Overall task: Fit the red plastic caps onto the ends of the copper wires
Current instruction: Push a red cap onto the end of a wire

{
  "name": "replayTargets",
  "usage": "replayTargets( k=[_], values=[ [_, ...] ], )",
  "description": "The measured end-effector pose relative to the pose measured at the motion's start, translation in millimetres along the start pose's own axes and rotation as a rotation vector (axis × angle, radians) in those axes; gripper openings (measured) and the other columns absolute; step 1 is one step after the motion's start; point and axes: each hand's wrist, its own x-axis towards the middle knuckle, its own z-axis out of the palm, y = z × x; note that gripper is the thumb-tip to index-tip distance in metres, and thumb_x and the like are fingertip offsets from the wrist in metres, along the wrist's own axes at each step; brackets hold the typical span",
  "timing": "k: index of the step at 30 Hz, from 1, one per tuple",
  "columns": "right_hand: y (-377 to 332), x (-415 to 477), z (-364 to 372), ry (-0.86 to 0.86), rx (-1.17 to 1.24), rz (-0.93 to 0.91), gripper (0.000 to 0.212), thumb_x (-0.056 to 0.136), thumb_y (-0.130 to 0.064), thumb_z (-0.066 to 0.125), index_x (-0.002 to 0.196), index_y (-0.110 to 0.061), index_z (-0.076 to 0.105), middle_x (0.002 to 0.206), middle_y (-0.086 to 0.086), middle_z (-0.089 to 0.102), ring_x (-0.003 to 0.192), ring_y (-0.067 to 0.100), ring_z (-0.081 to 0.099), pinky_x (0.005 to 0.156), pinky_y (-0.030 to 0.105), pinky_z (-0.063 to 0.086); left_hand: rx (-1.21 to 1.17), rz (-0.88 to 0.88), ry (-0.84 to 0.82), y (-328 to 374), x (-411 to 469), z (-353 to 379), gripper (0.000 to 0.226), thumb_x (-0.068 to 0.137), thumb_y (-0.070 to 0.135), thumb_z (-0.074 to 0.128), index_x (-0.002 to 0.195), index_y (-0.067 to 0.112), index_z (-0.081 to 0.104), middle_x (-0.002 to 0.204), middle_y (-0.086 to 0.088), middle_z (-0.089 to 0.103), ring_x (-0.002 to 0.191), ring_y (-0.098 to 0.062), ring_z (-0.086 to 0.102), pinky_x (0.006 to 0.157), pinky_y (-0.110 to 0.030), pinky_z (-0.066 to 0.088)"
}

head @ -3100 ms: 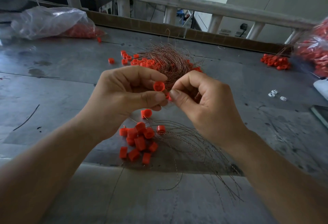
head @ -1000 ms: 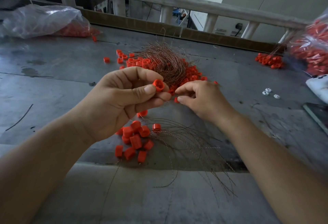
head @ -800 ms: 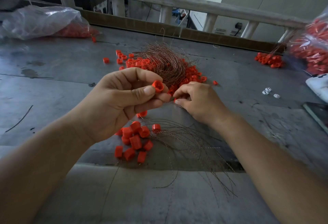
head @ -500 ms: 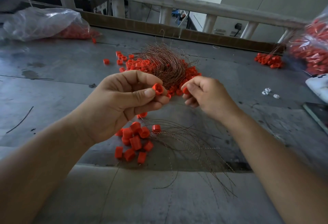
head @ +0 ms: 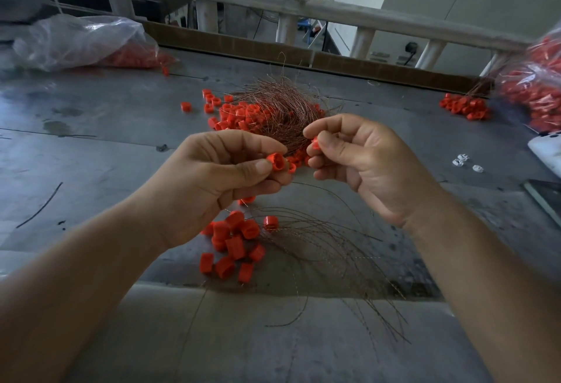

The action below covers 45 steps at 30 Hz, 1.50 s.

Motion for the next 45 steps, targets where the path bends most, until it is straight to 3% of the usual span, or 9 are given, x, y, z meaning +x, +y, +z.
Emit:
replayTargets(
  k=[6,11,17,26,34,39,42,45],
  values=[
    [1,-5,14,0.022,-0.186,-0.141,0.017,0.085,0.001,0.055,0.089,-0.016,0.057,0.079,0.001,0.061,0.068,0.005,0.063,0.064,0.017,0.052,0.101,0.034,0.06,-3,0,3,0.024,0.06,0.009,0.062,0.078,0.017,0.076,0.079,-0.006,0.073,0.074,-0.017,0.071,0.062,-0.017,0.053],
    [8,-6,28,0.052,-0.429,-0.295,0.031,0.079,-0.001,0.065,0.085,-0.032,0.061,0.081,-0.007,0.062,0.073,0.002,0.061,0.068,0.015,0.05,0.14,0.071,0.121,-4,1,3,0.025,0.058,0.011,0.062,0.074,0.024,0.076,0.074,-0.003,0.073,0.07,-0.013,0.07,0.063,-0.017,0.053],
    [10,-7,34,0.117,-0.508,-0.342,0.03,0.075,-0.004,0.07,0.083,-0.031,0.06,0.084,-0.01,0.065,0.078,0.004,0.064,0.073,0.017,0.052,0.163,0.058,0.134,-2,1,4,0.023,0.059,0.008,0.062,0.081,0.01,0.068,0.072,-0.006,0.072,0.068,-0.014,0.07,0.06,-0.016,0.053],
    [12,-7,36,0.162,-0.499,-0.36,0.023,0.071,-0.007,0.073,0.089,-0.021,0.067,0.079,-0.018,0.063,0.075,0.0,0.065,0.068,0.011,0.051,0.192,0.063,0.168,-1,0,6,0.021,0.057,0.01,0.062,0.078,0.012,0.066,0.069,-0.005,0.072,0.065,-0.013,0.07,0.058,-0.014,0.052],
    [13,-7,35,0.163,-0.451,-0.365,0.02,0.071,-0.008,0.072,0.088,-0.018,0.068,0.076,-0.012,0.066,0.068,0.004,0.066,0.063,0.017,0.054,0.174,0.038,0.137,-2,0,3,0.018,0.057,0.014,0.064,0.072,0.015,0.074,0.072,-0.009,0.072,0.069,-0.019,0.071,0.06,-0.019,0.055],
    [14,-7,36,0.18,-0.438,-0.389,0.02,0.071,-0.008,0.072,0.088,-0.018,0.068,0.072,-0.014,0.064,0.063,0.001,0.065,0.059,0.014,0.051,0.164,0.056,0.152,-4,-1,5,0.016,0.056,0.014,0.064,0.069,0.015,0.073,0.07,-0.009,0.072,0.066,-0.019,0.07,0.058,-0.018,0.054],
    [13,-9,37,0.186,-0.415,-0.403,0.018,0.068,-0.019,0.071,0.084,-0.026,0.066,0.071,-0.014,0.065,0.062,0.004,0.065,0.058,0.015,0.052,0.134,0.038,0.121,-2,-1,5,0.02,0.056,0.017,0.065,0.073,0.016,0.075,0.07,-0.008,0.072,0.066,-0.017,0.07,0.058,-0.017,0.053],
    [12,-7,35,0.169,-0.422,-0.412,0.02,0.067,-0.025,0.068,0.086,-0.021,0.067,0.071,-0.012,0.066,0.061,0.007,0.066,0.057,0.018,0.053,0.112,0.029,0.106,-3,-1,4,0.024,0.054,0.021,0.066,0.075,0.016,0.075,0.071,-0.008,0.072,0.067,-0.016,0.07,0.058,-0.017,0.053]
  ],
)
